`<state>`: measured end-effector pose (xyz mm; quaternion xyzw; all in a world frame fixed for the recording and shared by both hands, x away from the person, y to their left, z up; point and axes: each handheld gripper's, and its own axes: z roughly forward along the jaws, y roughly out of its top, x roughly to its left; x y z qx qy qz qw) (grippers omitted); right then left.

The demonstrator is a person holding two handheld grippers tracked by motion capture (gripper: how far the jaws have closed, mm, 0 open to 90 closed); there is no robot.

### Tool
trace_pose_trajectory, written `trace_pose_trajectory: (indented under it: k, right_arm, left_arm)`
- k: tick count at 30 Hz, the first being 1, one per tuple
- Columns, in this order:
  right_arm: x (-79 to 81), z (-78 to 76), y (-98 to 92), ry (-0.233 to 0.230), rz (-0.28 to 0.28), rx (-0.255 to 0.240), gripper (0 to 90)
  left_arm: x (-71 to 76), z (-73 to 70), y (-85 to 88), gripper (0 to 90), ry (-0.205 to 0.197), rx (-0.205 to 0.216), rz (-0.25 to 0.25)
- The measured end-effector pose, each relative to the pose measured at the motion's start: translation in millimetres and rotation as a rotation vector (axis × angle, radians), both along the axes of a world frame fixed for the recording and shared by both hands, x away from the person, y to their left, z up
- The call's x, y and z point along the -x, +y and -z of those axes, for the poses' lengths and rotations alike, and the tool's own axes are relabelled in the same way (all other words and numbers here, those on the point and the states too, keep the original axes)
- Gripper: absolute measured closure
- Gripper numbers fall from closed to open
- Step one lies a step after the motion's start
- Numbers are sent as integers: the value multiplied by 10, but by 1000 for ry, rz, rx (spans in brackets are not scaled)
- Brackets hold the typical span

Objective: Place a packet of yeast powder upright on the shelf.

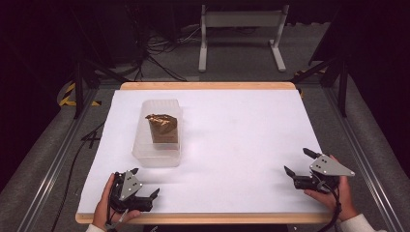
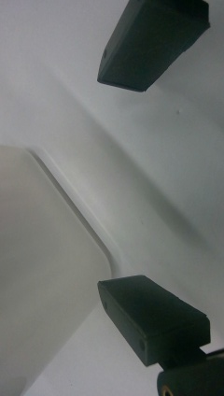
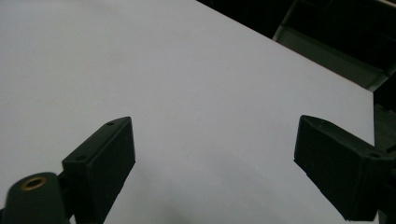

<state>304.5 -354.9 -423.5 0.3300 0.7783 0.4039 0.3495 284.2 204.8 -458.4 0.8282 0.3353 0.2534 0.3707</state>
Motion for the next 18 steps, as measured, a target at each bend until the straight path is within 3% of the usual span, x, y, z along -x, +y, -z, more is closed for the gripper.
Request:
trace_pose_trajectory:
  k: [5,8,11,18]
  right_arm:
    - [53,44,-66,0,37,-16,121]
    - [100,58,-135,6,66,-52,118]
    - [157,58,-219,-11,89,-53,115]
    - [218,183,-389,21,123,-103,116]
  left_arm:
    - [-18,2,-9,44,1,-2,4]
    - [-28,0,-1,44,1,3,2]
    - [-33,1,-5,45,0,4,1]
    - [-43,-5,-4,44,-3,9,-1]
